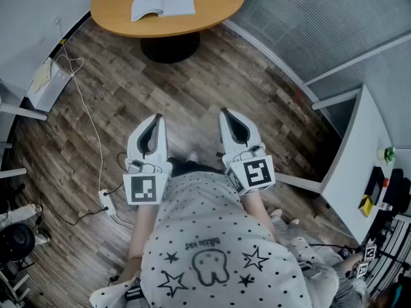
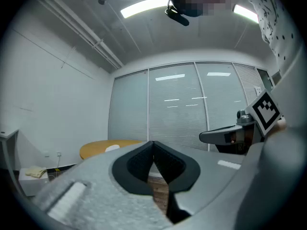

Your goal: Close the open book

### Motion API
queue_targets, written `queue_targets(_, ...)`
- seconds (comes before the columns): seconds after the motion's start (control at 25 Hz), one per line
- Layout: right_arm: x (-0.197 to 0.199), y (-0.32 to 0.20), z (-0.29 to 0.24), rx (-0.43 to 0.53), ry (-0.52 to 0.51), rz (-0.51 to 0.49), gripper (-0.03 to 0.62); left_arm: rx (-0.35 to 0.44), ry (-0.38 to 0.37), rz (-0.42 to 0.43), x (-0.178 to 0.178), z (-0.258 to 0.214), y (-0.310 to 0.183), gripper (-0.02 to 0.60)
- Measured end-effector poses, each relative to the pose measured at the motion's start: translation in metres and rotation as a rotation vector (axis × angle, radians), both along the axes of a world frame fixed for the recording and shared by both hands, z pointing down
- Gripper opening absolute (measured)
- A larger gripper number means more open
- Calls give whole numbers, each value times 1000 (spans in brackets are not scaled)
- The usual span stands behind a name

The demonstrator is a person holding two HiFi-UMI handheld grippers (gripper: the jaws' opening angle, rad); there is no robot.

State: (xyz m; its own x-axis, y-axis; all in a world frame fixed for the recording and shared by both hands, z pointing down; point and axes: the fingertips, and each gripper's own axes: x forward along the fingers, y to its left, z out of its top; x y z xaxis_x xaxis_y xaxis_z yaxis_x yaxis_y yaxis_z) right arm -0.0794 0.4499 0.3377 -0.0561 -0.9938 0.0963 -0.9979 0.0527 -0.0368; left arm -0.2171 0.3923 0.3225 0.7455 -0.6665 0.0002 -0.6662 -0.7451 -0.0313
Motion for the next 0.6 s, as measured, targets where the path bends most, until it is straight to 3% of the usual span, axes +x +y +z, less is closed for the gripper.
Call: queue_targets(0.6,6,-1,3,-4,-3,6,5,-5,-2,7,4,3,-2,11)
